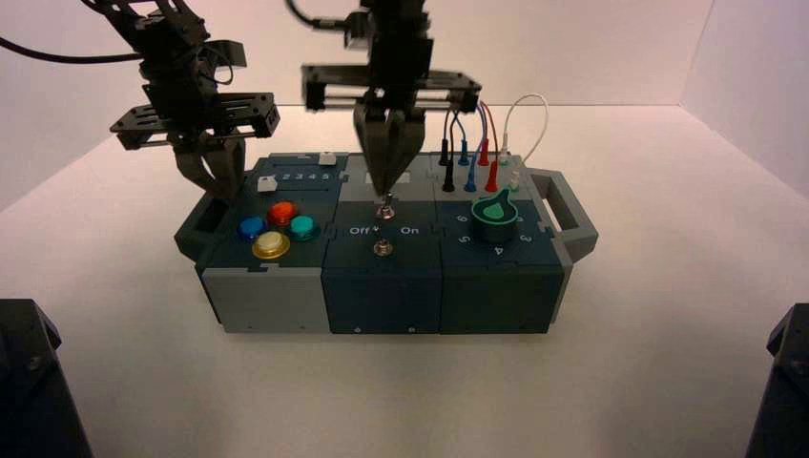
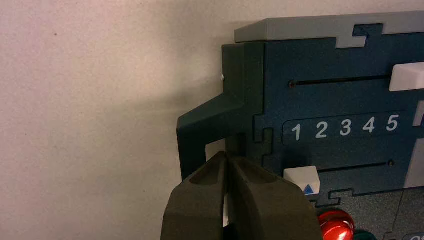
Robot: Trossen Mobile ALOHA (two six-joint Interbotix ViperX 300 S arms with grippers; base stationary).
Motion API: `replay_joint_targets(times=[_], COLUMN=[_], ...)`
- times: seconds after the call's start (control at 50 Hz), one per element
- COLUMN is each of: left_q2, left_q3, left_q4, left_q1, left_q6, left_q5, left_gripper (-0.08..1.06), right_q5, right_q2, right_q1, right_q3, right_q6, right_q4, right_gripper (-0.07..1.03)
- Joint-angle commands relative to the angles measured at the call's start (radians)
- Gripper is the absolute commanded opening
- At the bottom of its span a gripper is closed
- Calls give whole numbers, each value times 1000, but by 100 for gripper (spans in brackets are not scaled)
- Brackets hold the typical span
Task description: Flip the top switch on with the right gripper.
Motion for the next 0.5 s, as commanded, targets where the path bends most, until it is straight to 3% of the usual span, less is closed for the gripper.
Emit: replay_joint_targets(times=[0.02, 0.28, 0.5], left_q2=[55, 25, 6], left_q3=[20, 43, 54], left_q4=[8, 8, 8], left_q1=[-11, -11, -11], left_q6=[37, 32, 31], left_q5=[-38, -66, -80], left_gripper=[-3, -3, -3], right_q5=[-25, -55, -71], right_q2=[-95, -209, -284], right_q1=[23, 52, 51], right_q3=[8, 112, 195], right_q6=[-6, -29, -31], right_q4=[-8, -20, -34], right_gripper=[-2, -2, -2])
